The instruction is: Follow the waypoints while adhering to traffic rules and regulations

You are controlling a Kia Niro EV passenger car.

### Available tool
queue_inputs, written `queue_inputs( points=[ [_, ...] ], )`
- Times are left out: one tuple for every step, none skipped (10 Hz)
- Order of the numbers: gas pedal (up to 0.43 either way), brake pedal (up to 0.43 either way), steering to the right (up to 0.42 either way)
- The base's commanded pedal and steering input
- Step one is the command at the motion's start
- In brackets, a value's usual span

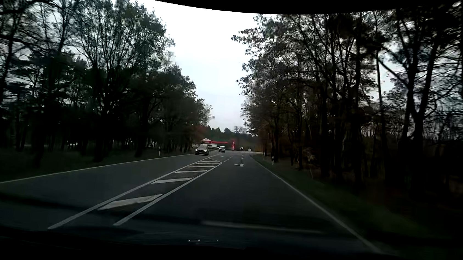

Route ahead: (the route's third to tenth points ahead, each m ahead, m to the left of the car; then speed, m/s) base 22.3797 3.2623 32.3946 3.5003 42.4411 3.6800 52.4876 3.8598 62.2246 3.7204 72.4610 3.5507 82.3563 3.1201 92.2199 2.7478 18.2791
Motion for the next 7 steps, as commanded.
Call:
queue_inputs(
  points=[
    [0.169,0.0,0.0],
    [0.169,0.0,-0.001],
    [0.169,0.0,-0.001],
    [0.169,0.0,-0.001],
    [0.169,0.0,-0.001],
    [0.169,0.0,-0.001],
    [0.169,0.0,-0.001]
  ],
)
